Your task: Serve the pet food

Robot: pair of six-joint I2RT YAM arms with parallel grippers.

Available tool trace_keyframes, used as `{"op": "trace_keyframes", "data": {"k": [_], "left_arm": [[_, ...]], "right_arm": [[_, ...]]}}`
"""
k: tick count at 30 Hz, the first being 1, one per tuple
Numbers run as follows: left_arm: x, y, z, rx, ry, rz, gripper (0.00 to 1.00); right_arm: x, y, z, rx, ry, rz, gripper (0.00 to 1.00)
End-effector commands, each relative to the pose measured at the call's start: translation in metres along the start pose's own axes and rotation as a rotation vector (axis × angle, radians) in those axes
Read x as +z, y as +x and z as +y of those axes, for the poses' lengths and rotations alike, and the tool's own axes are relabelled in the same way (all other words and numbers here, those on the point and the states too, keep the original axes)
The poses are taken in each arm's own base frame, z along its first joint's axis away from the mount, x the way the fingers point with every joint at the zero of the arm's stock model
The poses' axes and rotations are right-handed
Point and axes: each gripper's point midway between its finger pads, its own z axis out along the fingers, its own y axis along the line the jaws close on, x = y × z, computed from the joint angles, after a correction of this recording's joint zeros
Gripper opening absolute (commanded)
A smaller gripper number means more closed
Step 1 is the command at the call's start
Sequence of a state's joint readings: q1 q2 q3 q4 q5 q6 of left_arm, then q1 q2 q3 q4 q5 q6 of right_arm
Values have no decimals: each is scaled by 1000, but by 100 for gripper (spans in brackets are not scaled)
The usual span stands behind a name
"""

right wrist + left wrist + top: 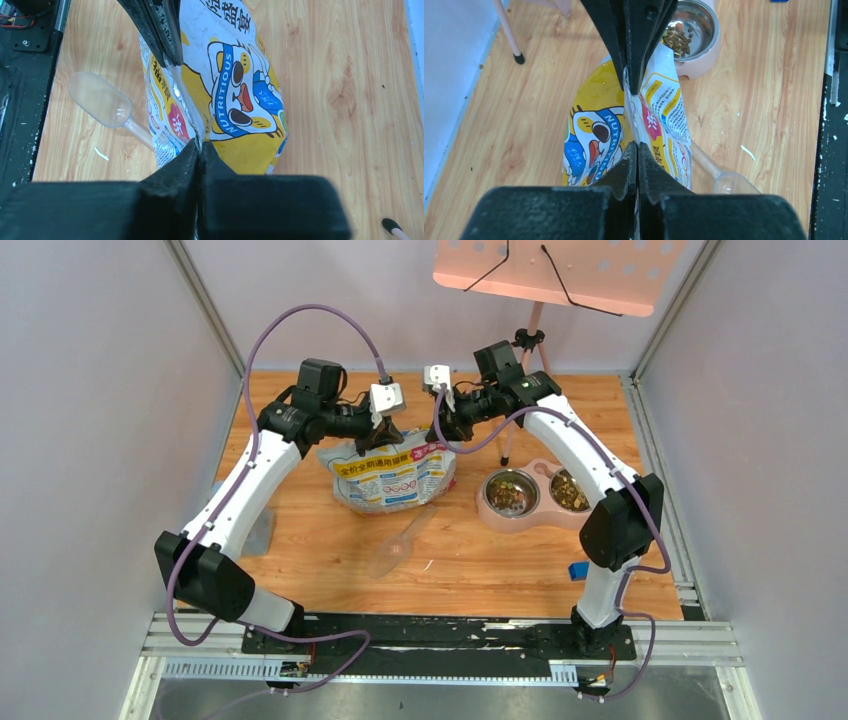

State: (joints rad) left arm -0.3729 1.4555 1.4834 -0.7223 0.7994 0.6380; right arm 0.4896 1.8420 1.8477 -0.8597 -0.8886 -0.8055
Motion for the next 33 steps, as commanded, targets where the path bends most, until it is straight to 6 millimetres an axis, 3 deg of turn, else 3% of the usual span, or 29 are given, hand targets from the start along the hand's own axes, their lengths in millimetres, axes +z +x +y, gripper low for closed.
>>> {"op": "trace_keyframes", "data": {"k": [1, 3, 7, 11, 13, 16, 17, 18, 19, 20, 22, 23, 24, 26, 28, 29, 31, 33], "left_arm": [[3, -3, 3, 23, -2, -9, 0], [2, -4, 4, 27, -6, -8, 0], [-2, -5, 5, 49, -16, 1, 0], [-4, -6, 6, 66, -24, 10, 0], [-5, -5, 6, 69, -25, 14, 0], [-5, -4, 6, 69, -27, 18, 0], [-5, -5, 6, 69, -28, 17, 0], [-5, -5, 6, 67, -27, 17, 0], [-6, -7, 7, 68, -30, 14, 0], [-6, -8, 6, 68, -30, 14, 0], [-8, -11, 8, 73, -36, 14, 0], [-9, -12, 8, 78, -41, 15, 0], [-11, -14, 9, 82, -43, 15, 0], [-13, -15, 10, 77, -52, 22, 0], [-18, -17, 11, 53, -71, 37, 15], [-22, -15, 11, 36, -86, 56, 32], [-35, -19, 13, 4, -126, 70, 49], [-55, -23, 17, -28, -178, 64, 58]], "right_arm": [[-21, -22, -2, -34, 40, -39, 12], [-24, -22, -5, -37, 66, -23, 30], [-39, -18, -9, -47, 106, -11, 35], [-52, -8, -13, -37, 130, 8, 27], [-55, -3, -14, -29, 127, 9, 2], [-56, -3, -13, -10, 102, -7, 0], [-55, -2, -14, -5, 102, -6, 5], [-55, -2, -16, 0, 111, -4, 23], [-56, -1, -18, 0, 123, 2, 31], [-56, 0, -20, -4, 130, 9, 33], [-57, 5, -22, -22, 145, 31, 25], [-58, 8, -24, -28, 152, 42, 10], [-58, 9, -25, -32, 156, 48, 1], [-61, 7, -23, -26, 142, 27, 0], [-62, 2, -24, -3, 144, 14, 0], [-63, 0, -25, 6, 150, 11, 3], [-66, -3, -26, 19, 166, 14, 25], [-71, -4, -23, 15, 180, 21, 35]]}}
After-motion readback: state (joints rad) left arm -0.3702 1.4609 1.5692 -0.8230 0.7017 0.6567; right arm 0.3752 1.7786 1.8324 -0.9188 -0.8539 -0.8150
